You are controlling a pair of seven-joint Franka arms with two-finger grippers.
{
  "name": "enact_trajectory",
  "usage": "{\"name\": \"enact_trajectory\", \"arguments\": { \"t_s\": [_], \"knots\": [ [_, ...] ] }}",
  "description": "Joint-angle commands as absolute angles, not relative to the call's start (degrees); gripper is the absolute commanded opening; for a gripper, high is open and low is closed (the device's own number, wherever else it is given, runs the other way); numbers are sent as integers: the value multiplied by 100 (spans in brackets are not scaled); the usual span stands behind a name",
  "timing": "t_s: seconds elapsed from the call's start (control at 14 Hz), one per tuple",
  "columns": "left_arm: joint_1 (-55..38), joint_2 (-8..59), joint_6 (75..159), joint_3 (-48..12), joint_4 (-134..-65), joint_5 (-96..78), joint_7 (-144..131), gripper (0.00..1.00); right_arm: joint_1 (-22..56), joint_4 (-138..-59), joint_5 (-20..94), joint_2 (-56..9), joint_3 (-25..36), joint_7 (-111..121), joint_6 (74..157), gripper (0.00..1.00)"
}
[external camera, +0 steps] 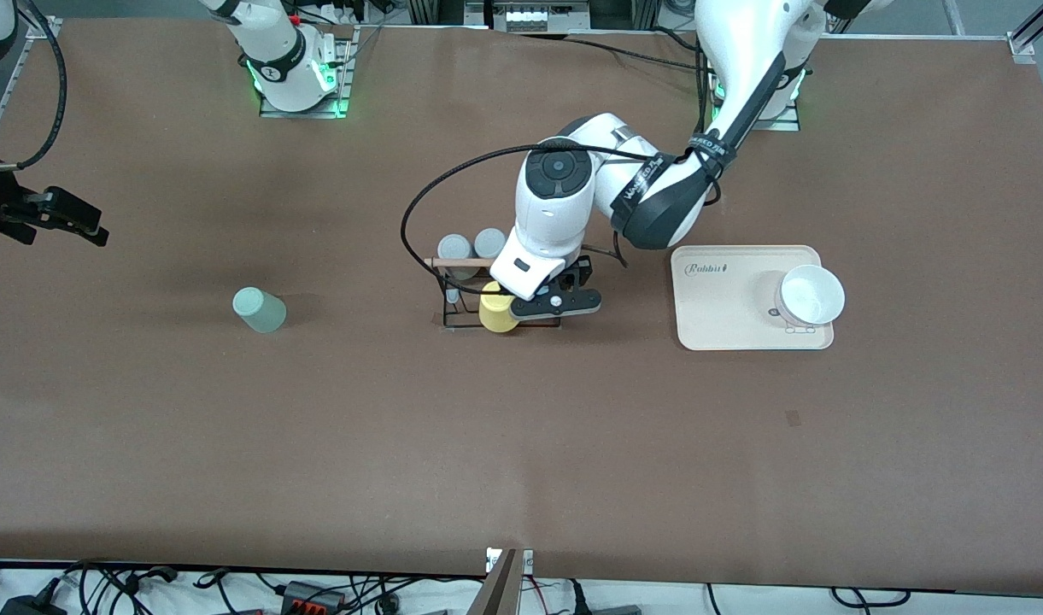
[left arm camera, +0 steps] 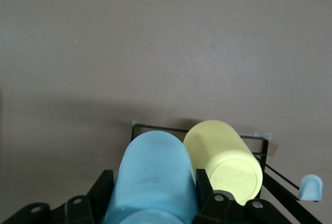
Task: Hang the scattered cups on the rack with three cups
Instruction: 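Hang the light blue cup on a rack peg beside the yellow cup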
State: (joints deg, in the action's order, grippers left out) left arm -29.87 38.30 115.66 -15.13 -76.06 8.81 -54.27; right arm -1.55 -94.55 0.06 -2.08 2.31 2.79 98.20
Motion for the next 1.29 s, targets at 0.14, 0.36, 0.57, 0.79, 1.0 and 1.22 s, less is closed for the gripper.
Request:
{"name": "enact_trajectory", "arguments": {
  "t_s": [0.14,0.36,0.57,0.79,1.0,1.22],
  "knots": [
    [-3006,3929,11715,-1512,-7646,1046,-5432,42,-185,-9545,-44,-281,202,316,9870,100],
    [-3006,3937,12066,-1486,-7918,1055,-5405,42,-132,-9536,-44,-474,193,299,9923,100],
    [-2979,3938,12234,-1459,-8051,1212,-5414,44,-132,-9545,-44,-650,193,308,9976,100],
    [-2971,3937,12234,-1468,-8095,1397,-5414,44,-97,-9545,-53,-800,167,308,9967,100],
    [-2979,3938,12243,-1459,-8130,1406,-5414,44,26,-9527,-167,-774,150,290,9905,100],
    [-2997,3981,12243,-1459,-8130,1406,-5414,44,18,-9536,-150,-791,149,273,9914,100]
  ]
}}
